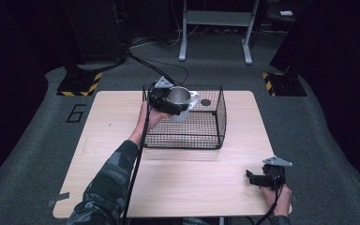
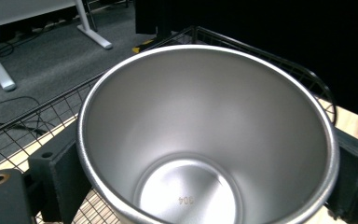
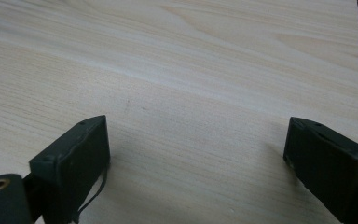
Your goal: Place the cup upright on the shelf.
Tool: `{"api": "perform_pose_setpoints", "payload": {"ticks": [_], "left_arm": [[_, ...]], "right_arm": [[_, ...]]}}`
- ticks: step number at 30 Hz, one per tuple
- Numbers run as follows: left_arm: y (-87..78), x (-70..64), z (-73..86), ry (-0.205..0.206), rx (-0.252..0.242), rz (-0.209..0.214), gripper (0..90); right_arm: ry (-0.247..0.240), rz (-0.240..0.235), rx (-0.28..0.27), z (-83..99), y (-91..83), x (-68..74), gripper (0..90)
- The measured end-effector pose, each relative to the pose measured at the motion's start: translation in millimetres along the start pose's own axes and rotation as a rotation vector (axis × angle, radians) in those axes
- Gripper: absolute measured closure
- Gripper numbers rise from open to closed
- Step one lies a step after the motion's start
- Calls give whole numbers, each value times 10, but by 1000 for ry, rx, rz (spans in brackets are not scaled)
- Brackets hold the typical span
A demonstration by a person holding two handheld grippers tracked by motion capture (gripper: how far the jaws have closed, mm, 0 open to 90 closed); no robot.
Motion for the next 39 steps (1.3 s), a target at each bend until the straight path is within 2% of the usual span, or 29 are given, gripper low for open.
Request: {"api": "perform_pose_setpoints", "payload": {"ticks": [15, 20, 24, 27, 34, 39], "left_arm": [[212, 151, 121, 3, 24, -11, 70], [294, 197, 172, -9, 31, -11, 69], [351, 224, 207, 3, 39, -12, 70], [394, 240, 236, -7, 39, -1, 70], [489, 276, 327, -1, 78, 13, 69], [542, 304, 367, -2, 83, 21, 70]], "right_arm": [[0, 1, -2, -2, -1, 2, 68], [-7, 1, -5, -2, 1, 0, 68], [-8, 1, 3, 3, -6, 3, 70], [-7, 0, 3, 2, -5, 4, 71], [-9, 0, 3, 2, -6, 4, 71], [-10, 1, 1, 2, -6, 5, 72]]}}
Point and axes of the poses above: each handheld gripper's, and its own axes: y roughly forward along the jaws, z roughly out of its underside, x roughly to its left, the point moved 7 cm from there along y, roughly forward along the jaws, and after that the axes turned 5 degrees about z, right-handed, at the moved point
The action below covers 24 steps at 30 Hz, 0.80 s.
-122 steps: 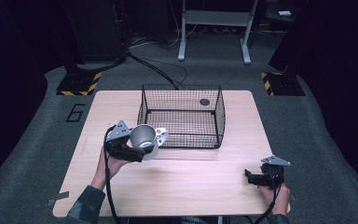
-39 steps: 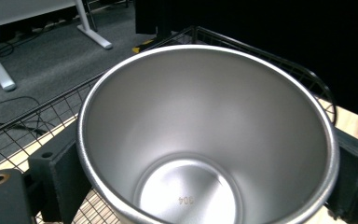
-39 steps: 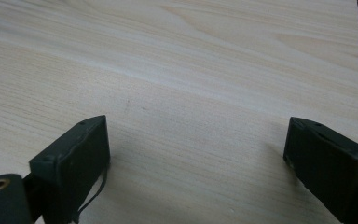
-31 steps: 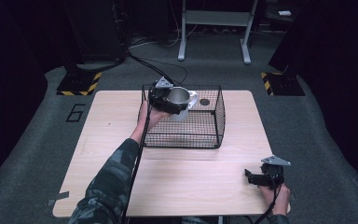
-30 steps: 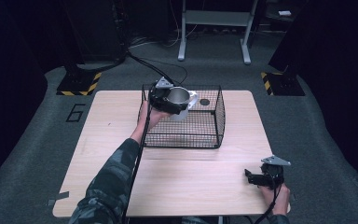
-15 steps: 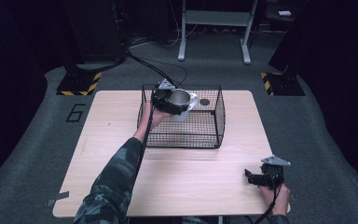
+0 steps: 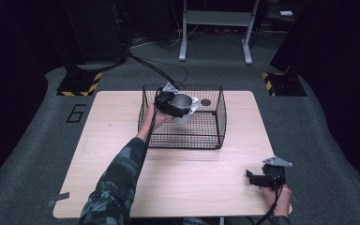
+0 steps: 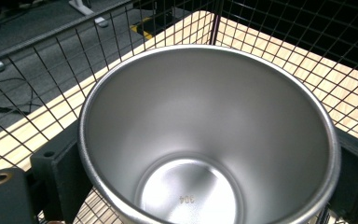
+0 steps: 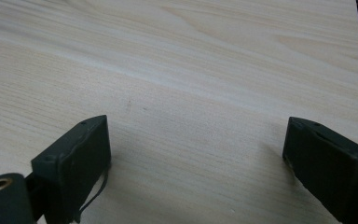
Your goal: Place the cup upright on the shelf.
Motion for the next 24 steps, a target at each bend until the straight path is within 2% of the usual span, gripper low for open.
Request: {"api": "perform_pose_setpoints", "payload": {"ticks": [6, 7, 10, 18, 21, 24], "left_arm": [[78, 41, 84, -10, 34, 6, 70], [93, 40, 101, -21, 40, 8, 69], [137, 66, 146, -5, 71, 6, 70], [198, 57, 167, -7, 80, 6, 70], [215, 51, 190, 3, 110, 9, 70], [230, 60, 208, 2, 119, 3, 69]], "right_arm": [[2, -1, 1, 0, 0, 0, 72], [2, -1, 2, 1, 0, -1, 72], [0, -1, 1, 0, 0, 0, 73], [-2, -3, 0, 0, -1, 0, 75], [1, -3, 1, 0, 0, 0, 75], [1, -4, 1, 0, 0, 1, 76]]}}
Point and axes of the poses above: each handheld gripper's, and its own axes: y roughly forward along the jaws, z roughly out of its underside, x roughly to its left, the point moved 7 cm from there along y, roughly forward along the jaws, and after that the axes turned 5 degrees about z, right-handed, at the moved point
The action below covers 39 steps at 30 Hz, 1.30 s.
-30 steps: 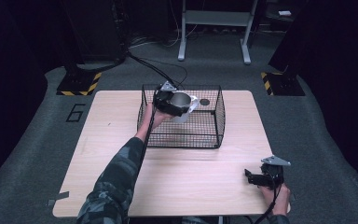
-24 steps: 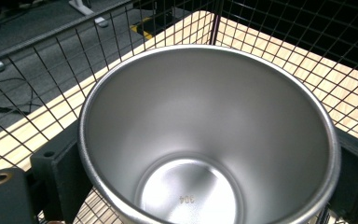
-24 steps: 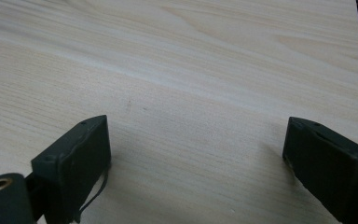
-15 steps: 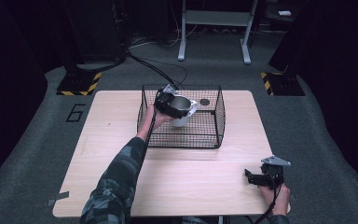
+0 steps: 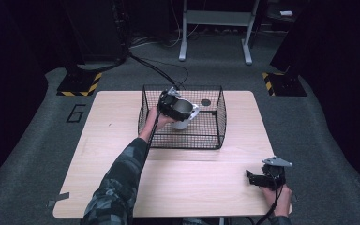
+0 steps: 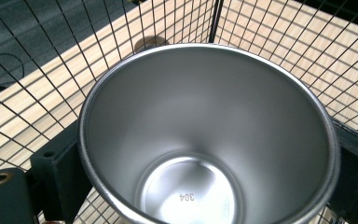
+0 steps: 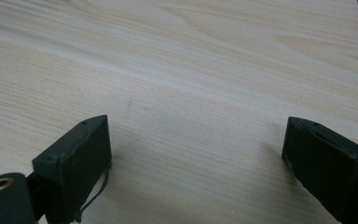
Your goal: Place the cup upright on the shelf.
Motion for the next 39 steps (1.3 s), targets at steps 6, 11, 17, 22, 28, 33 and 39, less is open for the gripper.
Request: {"api": "perform_pose_setpoints", "payload": {"ticks": [6, 11, 17, 22, 28, 33, 39], "left_arm": [[36, 10, 35, -1, 38, 0, 69], [79, 10, 62, 0, 62, 2, 69], [102, 20, 58, 2, 64, 14, 69], [102, 20, 57, 18, 82, 16, 68], [83, 25, 67, 1, 107, 11, 64], [47, 36, 80, -10, 107, 6, 41], [-47, -4, 1, 11, 82, -6, 1]], "right_arm": [[0, -1, -2, -1, 1, 1, 77], [0, -2, 0, -1, 1, 1, 78], [-1, -1, -1, -2, 0, 1, 78], [-3, -1, -1, -1, -1, 1, 78], [-3, -1, -1, -1, -1, 1, 78], [-4, 0, -2, -1, -1, 2, 77], [-5, 2, -4, -1, -1, 3, 77]]}}
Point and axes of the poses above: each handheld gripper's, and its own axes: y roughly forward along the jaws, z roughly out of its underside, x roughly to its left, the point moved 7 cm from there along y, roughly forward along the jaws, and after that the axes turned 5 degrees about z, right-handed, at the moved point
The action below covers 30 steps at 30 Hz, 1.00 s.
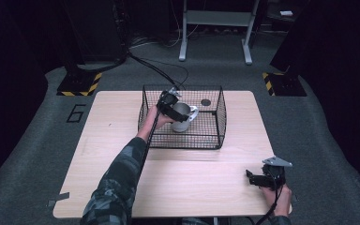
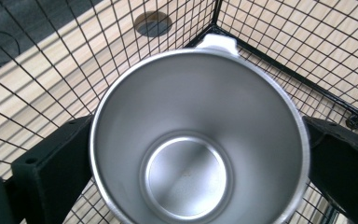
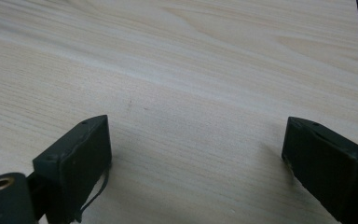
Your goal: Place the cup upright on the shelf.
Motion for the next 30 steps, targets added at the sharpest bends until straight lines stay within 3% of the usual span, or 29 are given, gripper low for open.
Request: {"api": "perform_pose_setpoints", "payload": {"ticks": [7, 15, 23, 30], "left_arm": [[-153, -19, -49, 9, 5, -36, 1], [-471, -96, -205, -4, -83, -34, 1], [-783, -334, -301, 15, -135, -11, 6], [-1065, -619, -250, 70, -155, 0, 9]], "right_arm": [[1, 0, -1, -1, 1, 1, 77], [0, -4, 7, 2, -3, 0, 77], [2, -2, 1, 0, 1, 0, 77], [3, 0, 0, 0, 1, 0, 77]]}}
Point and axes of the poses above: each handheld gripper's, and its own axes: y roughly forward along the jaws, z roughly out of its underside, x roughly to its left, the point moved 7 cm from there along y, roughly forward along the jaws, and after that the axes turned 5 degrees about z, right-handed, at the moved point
